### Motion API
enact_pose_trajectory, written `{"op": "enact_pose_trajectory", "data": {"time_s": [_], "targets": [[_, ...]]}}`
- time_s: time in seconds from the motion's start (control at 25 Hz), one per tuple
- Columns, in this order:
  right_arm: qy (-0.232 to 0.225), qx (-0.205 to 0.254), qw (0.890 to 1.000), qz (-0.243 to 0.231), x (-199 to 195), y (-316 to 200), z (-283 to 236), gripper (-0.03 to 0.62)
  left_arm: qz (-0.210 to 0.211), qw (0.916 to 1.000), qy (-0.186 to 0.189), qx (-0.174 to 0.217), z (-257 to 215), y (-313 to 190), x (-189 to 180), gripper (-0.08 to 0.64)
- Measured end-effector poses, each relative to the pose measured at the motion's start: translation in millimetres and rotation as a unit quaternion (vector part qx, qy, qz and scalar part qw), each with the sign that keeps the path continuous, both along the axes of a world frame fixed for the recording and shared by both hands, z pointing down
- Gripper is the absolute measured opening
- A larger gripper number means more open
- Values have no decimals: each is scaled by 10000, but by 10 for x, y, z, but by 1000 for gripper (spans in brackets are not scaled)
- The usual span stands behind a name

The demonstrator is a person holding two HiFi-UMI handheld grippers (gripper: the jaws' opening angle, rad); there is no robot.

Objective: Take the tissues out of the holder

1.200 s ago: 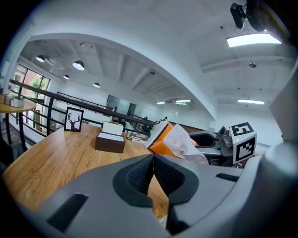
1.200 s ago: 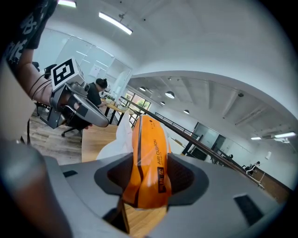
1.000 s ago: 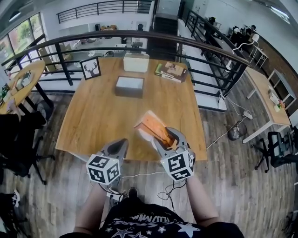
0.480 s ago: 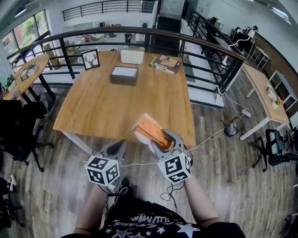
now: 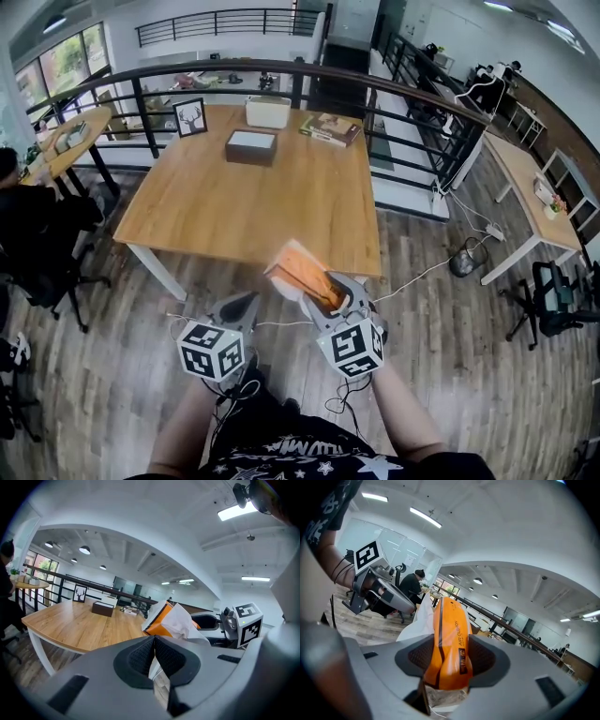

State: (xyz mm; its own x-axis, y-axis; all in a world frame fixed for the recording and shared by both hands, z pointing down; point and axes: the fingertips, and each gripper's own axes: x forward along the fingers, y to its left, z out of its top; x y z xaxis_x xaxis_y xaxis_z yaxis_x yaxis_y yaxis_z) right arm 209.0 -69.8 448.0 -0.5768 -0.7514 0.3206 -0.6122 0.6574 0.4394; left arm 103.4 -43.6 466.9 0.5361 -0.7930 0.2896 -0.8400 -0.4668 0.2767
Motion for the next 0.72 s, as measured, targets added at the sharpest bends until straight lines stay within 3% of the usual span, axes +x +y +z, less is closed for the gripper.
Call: {"op": "enact_pose_trajectory", "data": {"time_s": [0.36,0.72], "targets": [[-80,80,9998,-140,-15,339,-47,222,-102,9999,-86,108,-110,408,42,14],[-136,209,9995,-215,-413,331,-192,222,-69,9997,-177,149,-176,407,-304,14]]}}
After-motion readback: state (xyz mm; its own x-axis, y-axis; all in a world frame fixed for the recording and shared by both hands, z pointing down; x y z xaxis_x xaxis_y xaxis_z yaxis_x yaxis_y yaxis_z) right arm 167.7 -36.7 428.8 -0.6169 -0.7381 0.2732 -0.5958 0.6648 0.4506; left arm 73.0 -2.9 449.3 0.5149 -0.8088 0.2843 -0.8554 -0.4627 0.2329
